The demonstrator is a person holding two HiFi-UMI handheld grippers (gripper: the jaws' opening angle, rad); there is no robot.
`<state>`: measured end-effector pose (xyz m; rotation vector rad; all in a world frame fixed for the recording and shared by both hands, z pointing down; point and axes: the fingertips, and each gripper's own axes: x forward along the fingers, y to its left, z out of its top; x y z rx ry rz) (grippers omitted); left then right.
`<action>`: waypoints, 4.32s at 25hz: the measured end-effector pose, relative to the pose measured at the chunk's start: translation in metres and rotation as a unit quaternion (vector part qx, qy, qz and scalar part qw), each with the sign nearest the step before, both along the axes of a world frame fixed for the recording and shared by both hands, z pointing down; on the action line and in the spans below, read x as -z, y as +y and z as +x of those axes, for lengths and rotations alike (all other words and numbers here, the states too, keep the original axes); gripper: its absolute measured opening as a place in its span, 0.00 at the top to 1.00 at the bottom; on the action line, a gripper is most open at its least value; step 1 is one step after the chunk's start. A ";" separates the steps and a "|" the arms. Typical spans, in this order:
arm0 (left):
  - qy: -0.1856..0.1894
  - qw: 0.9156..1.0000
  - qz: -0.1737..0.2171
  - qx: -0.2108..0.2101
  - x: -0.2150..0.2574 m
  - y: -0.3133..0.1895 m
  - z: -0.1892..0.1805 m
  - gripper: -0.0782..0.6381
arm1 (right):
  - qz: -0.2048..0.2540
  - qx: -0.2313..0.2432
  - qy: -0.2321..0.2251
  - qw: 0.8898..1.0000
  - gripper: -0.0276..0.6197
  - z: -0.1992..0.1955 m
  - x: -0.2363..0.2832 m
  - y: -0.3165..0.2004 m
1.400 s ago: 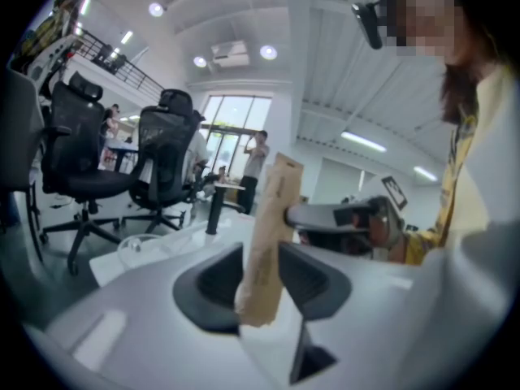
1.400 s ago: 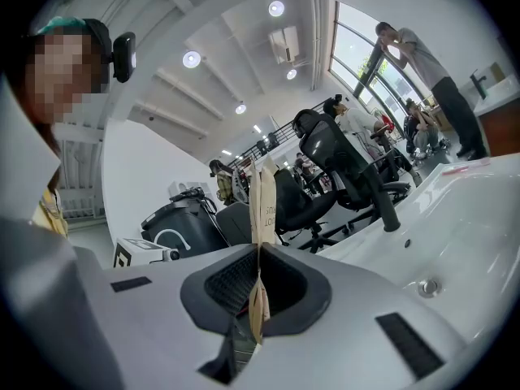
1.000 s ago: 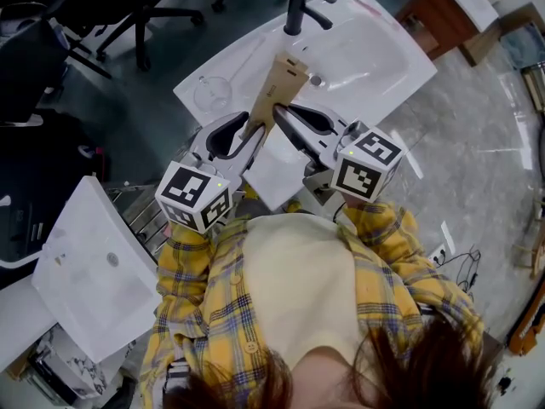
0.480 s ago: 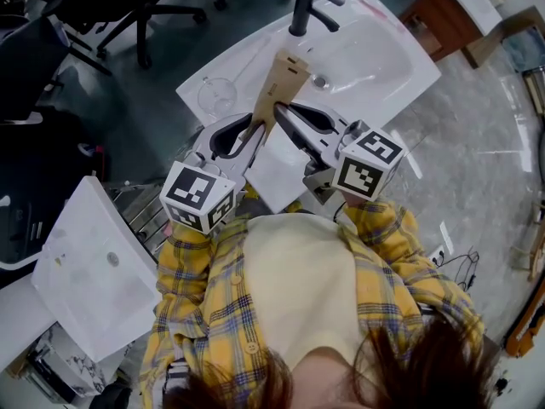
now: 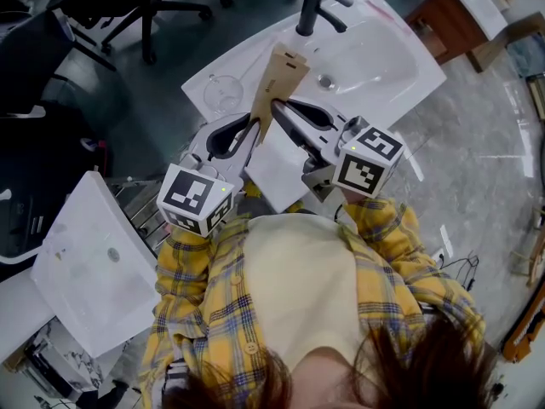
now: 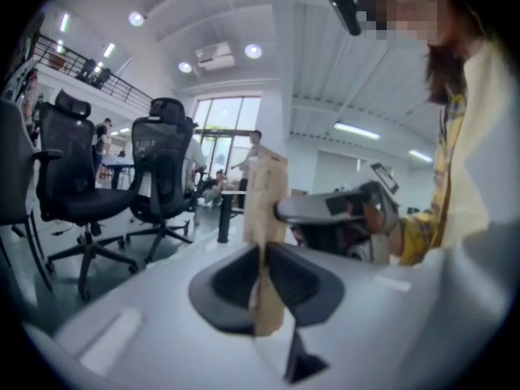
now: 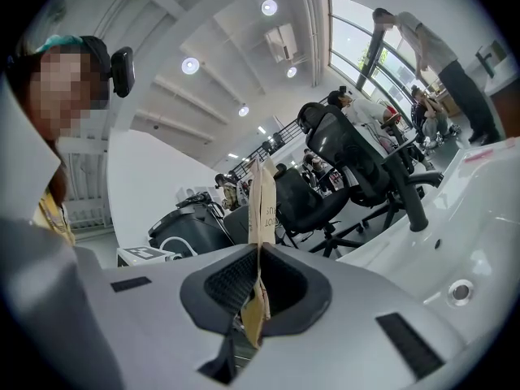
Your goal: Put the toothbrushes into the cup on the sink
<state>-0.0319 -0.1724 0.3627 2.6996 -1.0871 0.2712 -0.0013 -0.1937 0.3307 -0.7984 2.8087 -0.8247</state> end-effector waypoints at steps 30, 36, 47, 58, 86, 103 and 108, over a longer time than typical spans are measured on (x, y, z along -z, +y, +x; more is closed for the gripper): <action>-0.047 0.998 0.042 0.013 0.015 0.006 -0.007 0.84 | 0.004 0.014 -0.050 0.999 0.92 -0.004 0.012 0.005; -0.045 0.998 0.049 0.021 0.020 0.005 -0.009 0.84 | 0.005 0.017 -0.059 0.998 0.92 -0.005 0.015 0.005; -0.021 0.998 0.047 0.021 0.023 0.005 -0.010 0.84 | 0.009 0.017 -0.065 0.998 0.92 -0.003 0.016 0.007; -0.008 0.998 0.049 0.025 0.027 0.003 -0.012 0.84 | 0.011 0.018 -0.068 0.997 0.92 -0.004 0.019 0.008; 0.022 0.993 0.075 0.087 0.041 -0.023 -0.044 0.84 | 0.022 -0.002 -0.044 0.999 0.93 0.000 0.015 0.005; 0.056 0.983 0.101 0.141 0.016 -0.075 -0.077 0.84 | 0.013 -0.035 -0.030 0.999 0.93 0.020 0.007 -0.001; 0.037 0.986 0.092 0.137 -0.001 -0.084 -0.076 0.84 | 0.010 -0.044 -0.028 0.999 0.93 0.025 0.003 -0.003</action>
